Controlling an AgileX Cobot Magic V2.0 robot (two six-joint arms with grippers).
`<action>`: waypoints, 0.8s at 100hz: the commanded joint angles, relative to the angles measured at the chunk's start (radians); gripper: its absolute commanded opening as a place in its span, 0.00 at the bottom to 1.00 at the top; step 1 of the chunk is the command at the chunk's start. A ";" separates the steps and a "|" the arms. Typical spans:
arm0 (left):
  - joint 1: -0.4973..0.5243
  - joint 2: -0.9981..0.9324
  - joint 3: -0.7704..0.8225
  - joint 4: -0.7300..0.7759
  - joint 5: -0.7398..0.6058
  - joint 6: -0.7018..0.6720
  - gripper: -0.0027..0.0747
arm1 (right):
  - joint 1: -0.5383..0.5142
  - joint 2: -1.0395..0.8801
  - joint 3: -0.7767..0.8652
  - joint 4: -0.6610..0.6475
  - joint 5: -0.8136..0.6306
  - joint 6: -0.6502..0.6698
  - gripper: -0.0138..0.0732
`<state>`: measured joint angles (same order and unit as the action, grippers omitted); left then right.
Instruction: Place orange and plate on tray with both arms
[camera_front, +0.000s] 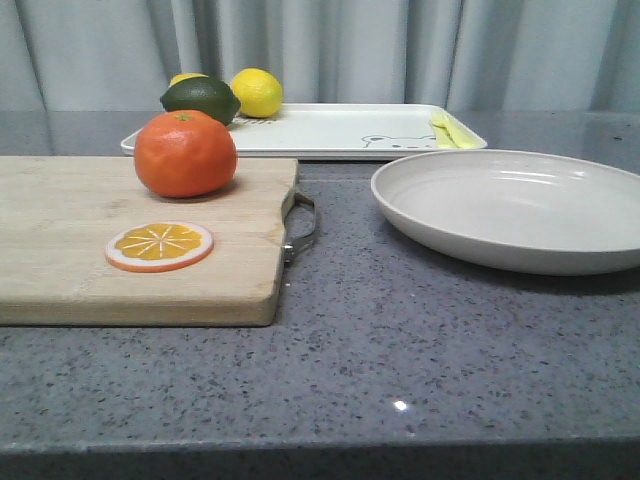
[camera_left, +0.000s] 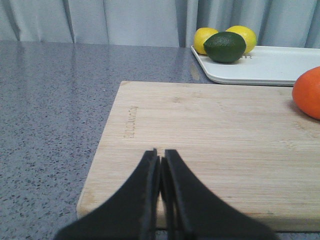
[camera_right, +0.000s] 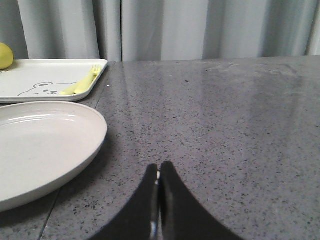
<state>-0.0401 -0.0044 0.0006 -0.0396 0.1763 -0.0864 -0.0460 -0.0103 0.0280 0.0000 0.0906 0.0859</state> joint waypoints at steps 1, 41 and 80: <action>0.003 -0.030 0.023 -0.001 -0.083 -0.007 0.01 | -0.007 -0.020 0.001 -0.012 -0.077 -0.004 0.08; 0.003 -0.030 0.023 -0.001 -0.102 -0.007 0.01 | -0.007 -0.020 0.001 -0.012 -0.077 -0.004 0.08; 0.003 -0.030 0.023 -0.001 -0.184 -0.007 0.01 | -0.007 -0.020 0.001 -0.012 -0.106 -0.004 0.08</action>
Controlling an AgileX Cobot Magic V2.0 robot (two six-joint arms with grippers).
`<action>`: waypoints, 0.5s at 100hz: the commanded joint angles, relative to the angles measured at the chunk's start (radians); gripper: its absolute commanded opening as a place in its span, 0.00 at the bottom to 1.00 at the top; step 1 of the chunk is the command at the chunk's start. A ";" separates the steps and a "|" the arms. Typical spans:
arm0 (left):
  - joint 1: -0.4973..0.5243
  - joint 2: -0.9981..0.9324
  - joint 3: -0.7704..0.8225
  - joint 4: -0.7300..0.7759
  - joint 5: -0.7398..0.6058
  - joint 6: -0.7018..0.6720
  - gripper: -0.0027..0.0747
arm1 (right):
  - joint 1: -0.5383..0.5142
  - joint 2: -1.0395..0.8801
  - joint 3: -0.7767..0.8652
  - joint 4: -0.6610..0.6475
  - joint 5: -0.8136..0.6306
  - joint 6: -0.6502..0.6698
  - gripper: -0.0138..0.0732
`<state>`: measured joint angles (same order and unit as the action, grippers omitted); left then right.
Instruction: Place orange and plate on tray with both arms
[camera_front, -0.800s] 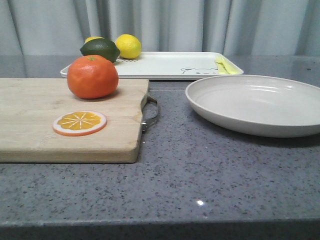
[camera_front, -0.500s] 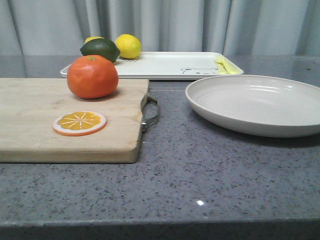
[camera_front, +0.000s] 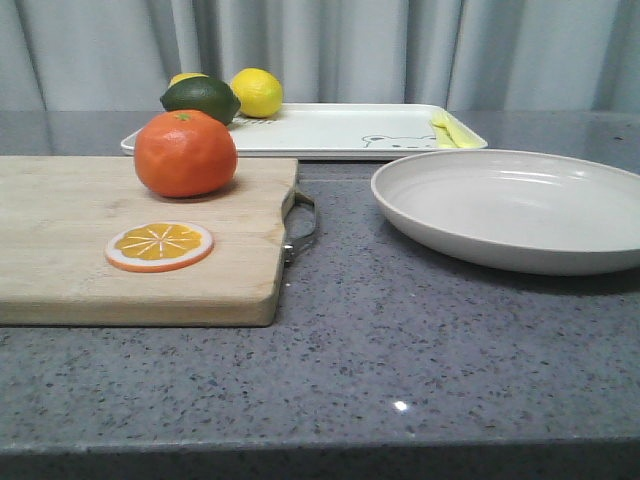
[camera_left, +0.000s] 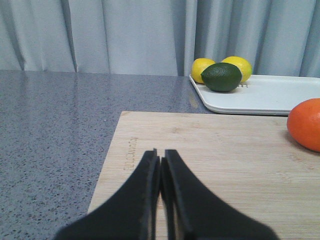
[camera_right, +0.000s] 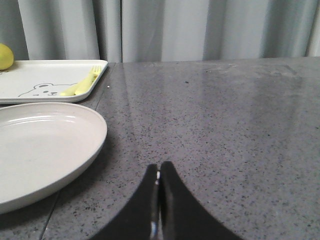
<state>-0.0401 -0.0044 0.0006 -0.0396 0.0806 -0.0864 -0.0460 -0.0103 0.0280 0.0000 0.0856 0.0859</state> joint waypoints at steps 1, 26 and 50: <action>0.003 -0.030 0.023 -0.001 -0.088 -0.007 0.01 | -0.007 -0.020 0.001 -0.012 -0.103 -0.004 0.08; 0.003 -0.030 0.023 -0.001 -0.107 -0.007 0.01 | -0.007 -0.020 0.001 -0.012 -0.236 -0.004 0.08; 0.003 -0.030 0.020 -0.001 -0.121 -0.007 0.01 | -0.007 -0.020 -0.001 -0.012 -0.218 -0.004 0.08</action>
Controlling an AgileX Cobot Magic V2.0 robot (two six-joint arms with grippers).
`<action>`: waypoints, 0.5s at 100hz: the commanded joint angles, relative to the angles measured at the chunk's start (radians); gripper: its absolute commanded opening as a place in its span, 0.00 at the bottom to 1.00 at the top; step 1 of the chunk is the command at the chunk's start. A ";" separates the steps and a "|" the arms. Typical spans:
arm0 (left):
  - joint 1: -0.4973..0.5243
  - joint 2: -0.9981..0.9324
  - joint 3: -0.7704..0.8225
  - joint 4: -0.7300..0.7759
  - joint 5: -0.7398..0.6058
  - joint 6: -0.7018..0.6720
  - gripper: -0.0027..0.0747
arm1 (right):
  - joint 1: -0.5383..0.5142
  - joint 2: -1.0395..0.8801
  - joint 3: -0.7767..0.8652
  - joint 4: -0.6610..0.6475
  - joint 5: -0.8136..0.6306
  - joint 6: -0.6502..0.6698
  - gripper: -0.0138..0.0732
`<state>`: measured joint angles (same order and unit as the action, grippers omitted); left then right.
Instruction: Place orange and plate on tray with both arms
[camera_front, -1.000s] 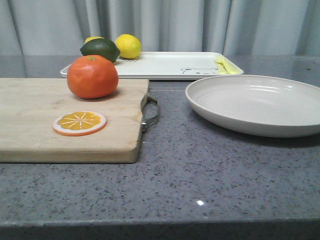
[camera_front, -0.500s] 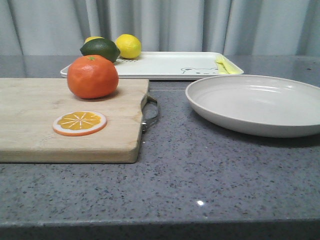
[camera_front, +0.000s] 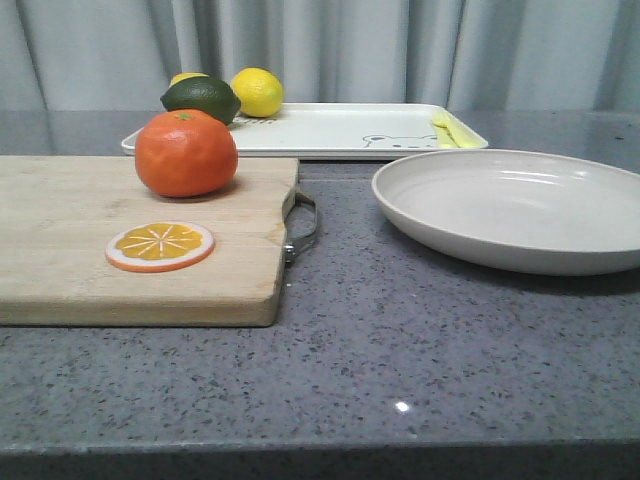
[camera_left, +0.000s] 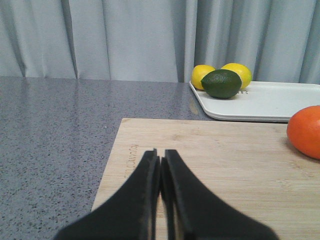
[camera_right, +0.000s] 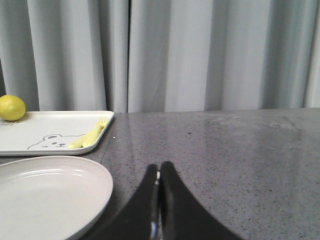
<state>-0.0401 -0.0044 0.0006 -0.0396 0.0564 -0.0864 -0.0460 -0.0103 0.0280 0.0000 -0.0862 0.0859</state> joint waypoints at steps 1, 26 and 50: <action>0.003 -0.030 0.020 -0.001 -0.099 -0.007 0.01 | -0.007 -0.020 -0.001 -0.012 -0.047 -0.004 0.08; 0.003 -0.030 -0.008 -0.001 -0.115 -0.007 0.01 | -0.007 -0.012 -0.019 0.000 -0.007 -0.004 0.08; 0.003 0.052 -0.114 -0.003 -0.104 -0.007 0.01 | -0.007 0.107 -0.130 0.016 0.111 -0.004 0.09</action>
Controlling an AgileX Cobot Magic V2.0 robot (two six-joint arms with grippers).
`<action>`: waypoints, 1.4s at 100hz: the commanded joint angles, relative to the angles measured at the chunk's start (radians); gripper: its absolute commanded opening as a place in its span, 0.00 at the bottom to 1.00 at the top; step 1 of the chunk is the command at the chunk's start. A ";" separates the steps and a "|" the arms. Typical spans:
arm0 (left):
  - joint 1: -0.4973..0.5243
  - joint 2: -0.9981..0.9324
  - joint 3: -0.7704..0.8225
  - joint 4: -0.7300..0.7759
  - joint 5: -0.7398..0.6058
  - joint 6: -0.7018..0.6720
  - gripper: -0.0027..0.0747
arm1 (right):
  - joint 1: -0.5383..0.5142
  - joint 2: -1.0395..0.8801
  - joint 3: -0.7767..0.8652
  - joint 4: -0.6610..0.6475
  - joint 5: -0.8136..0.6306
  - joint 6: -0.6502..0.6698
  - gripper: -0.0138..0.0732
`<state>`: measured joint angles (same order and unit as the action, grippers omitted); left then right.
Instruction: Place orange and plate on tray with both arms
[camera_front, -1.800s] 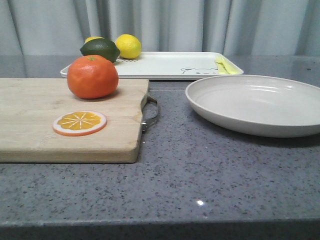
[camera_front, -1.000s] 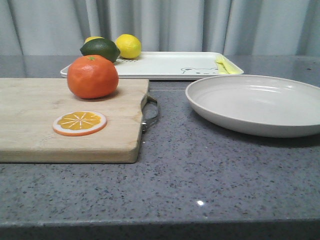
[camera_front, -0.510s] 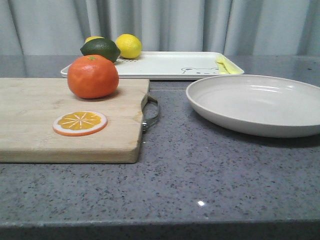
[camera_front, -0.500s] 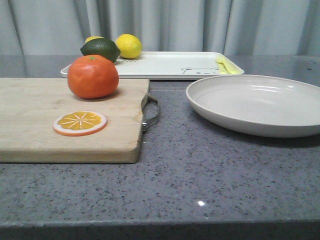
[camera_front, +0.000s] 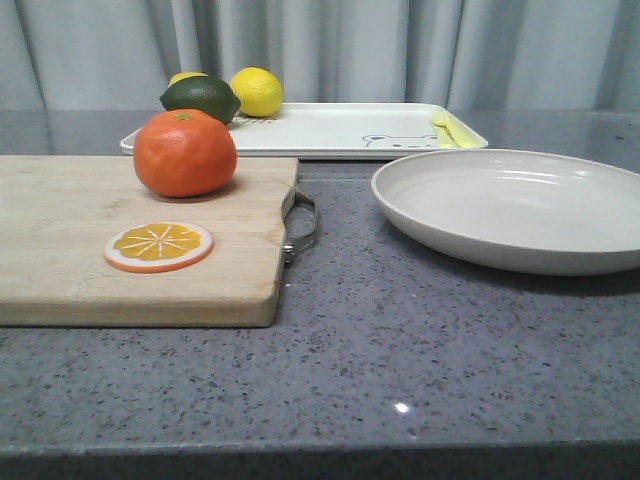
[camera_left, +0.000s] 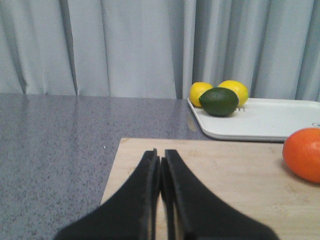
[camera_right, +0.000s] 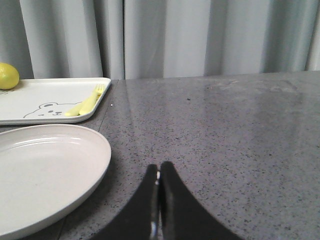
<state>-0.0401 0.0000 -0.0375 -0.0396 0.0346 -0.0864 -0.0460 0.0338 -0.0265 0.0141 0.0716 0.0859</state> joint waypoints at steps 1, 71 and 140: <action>0.003 0.047 -0.080 -0.003 -0.082 -0.007 0.01 | -0.007 0.074 -0.080 0.002 -0.047 -0.004 0.09; 0.003 0.519 -0.360 -0.011 -0.142 -0.007 0.01 | -0.004 0.502 -0.372 0.006 -0.095 -0.004 0.09; -0.037 0.840 -0.728 -0.038 0.091 -0.001 0.02 | -0.004 0.650 -0.524 0.008 0.186 -0.005 0.09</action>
<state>-0.0470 0.7996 -0.6806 -0.0654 0.1599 -0.0864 -0.0460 0.6553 -0.4948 0.0206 0.2958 0.0859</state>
